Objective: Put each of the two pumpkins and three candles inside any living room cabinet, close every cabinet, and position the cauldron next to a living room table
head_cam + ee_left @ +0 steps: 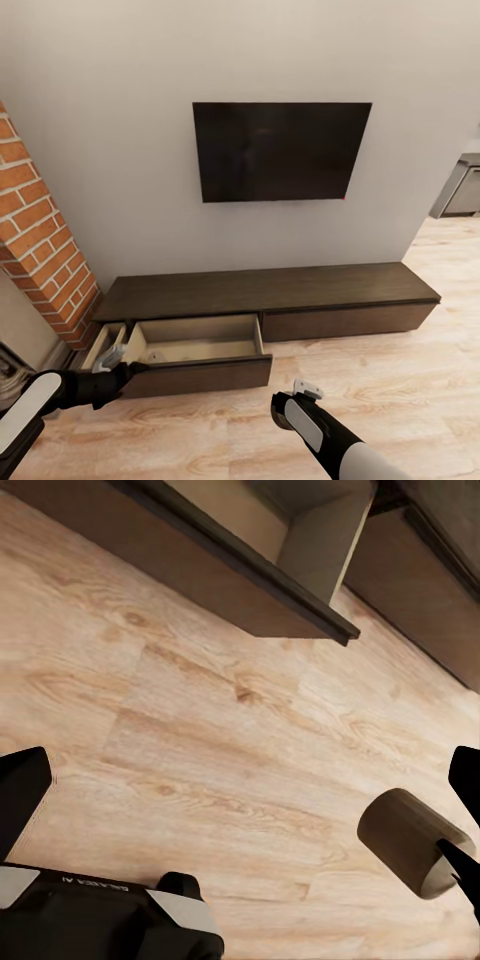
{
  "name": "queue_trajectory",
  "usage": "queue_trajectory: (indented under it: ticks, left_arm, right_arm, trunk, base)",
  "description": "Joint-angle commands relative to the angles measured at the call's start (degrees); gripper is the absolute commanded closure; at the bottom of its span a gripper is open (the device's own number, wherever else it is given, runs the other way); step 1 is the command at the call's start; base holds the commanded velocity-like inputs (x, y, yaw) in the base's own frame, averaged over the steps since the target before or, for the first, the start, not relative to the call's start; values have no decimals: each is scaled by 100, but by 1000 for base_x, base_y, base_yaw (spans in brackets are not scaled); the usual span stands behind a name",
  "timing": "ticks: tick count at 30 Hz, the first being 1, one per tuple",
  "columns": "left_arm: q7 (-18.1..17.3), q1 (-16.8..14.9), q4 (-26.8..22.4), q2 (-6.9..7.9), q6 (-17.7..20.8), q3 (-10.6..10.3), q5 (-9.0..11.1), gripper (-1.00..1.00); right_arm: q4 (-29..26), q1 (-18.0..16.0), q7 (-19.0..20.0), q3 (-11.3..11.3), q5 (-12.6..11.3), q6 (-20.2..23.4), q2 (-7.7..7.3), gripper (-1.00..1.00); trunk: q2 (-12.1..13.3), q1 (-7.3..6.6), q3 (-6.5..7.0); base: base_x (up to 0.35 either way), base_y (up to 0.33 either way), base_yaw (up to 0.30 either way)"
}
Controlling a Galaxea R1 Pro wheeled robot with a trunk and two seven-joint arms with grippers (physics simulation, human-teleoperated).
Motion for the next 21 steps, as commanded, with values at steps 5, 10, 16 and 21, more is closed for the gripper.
queue_trajectory:
  ticks: [5,10,16,21]
  left_arm:
    - [54,-5,-4,1,-5,-9,60,-100]
    - [54,-5,-4,2,-9,-9,55,-100]
    - [54,-5,-4,5,-11,-9,52,-100]
    - [54,-5,-4,-1,-8,-9,59,-100]
  right_arm:
    - [-10,-7,-47,28,-14,21,-4,100]
    - [-10,-7,-47,30,-15,21,-4,100]
    - [-10,-7,-47,30,-14,21,-4,100]
    - [-10,-7,-47,30,-14,21,-4,100]
  trunk:
    - [-8,3,-9]
    - [-8,3,-9]
    - [-8,3,-9]
    - [-8,3,-9]
  base:
    - [98,286,0]
    - [113,288,0]
    - [239,241,0]
    - [188,204,0]
